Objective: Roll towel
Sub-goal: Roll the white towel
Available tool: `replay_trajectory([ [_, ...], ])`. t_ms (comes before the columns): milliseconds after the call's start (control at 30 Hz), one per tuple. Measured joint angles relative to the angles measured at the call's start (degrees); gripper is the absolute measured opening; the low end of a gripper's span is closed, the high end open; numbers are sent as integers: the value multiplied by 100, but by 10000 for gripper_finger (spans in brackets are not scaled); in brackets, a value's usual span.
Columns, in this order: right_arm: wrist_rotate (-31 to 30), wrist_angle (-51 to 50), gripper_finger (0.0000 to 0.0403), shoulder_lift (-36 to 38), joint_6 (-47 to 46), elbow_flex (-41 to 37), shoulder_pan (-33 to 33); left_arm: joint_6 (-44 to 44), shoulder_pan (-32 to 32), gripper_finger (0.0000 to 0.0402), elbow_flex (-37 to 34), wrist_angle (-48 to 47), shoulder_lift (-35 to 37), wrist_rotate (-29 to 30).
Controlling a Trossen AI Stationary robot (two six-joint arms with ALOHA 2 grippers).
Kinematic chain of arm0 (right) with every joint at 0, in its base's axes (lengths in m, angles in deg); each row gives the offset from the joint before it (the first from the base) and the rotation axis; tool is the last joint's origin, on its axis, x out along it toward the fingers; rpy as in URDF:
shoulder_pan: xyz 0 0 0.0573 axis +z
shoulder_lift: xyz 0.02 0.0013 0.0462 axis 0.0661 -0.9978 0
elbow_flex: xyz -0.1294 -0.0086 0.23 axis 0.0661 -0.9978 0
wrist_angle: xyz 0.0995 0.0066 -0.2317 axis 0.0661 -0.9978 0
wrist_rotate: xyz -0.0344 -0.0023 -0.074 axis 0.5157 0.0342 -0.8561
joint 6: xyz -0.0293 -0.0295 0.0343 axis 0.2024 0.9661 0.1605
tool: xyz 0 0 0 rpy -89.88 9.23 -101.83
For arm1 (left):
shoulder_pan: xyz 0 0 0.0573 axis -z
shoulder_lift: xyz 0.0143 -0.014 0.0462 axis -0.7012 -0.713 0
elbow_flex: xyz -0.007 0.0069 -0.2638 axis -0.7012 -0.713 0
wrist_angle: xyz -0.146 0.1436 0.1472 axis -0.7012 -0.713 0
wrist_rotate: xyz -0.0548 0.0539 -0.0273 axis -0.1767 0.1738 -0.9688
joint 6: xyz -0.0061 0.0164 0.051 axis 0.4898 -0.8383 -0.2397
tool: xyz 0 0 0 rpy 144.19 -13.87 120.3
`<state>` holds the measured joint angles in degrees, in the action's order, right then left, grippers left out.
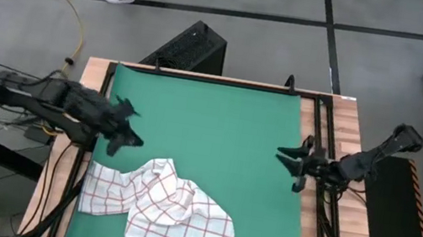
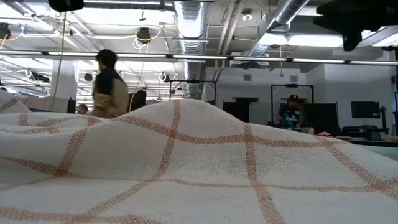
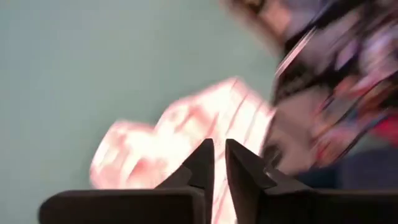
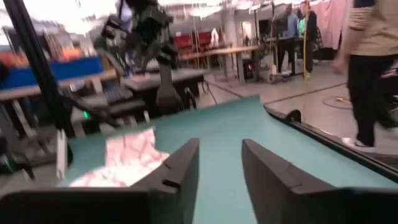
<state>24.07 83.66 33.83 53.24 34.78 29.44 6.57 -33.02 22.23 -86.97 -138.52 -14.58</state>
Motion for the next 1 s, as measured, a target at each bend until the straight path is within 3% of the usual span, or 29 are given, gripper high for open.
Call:
replay_trajectory([
  [100, -17, 19, 192, -557, -94, 95, 0, -193, 201, 60, 365, -806, -707, -91],
  [233, -14, 21, 225, -1186, -768, 112, 0, -390, 372, 96, 434, -1022, -1483, -182],
  [367, -12, 35, 234, -1627, -1533, 110, -4, -1060, 393, 125, 435, -1108, -2142, -303],
  [533, -12, 400, 235, -2001, -1794, 112, -2, -1823, 211, 151, 257, -1216, -2696, -276],
  [800, -19, 859, 235, -2347, -1809, 112, -2, -2265, -451, 160, -1110, -179, -2332, -954],
  [1000, -21, 1057, 235, -2492, -1814, 112, -2, -1975, -702, 160, -2008, 731, -2056, -847],
])
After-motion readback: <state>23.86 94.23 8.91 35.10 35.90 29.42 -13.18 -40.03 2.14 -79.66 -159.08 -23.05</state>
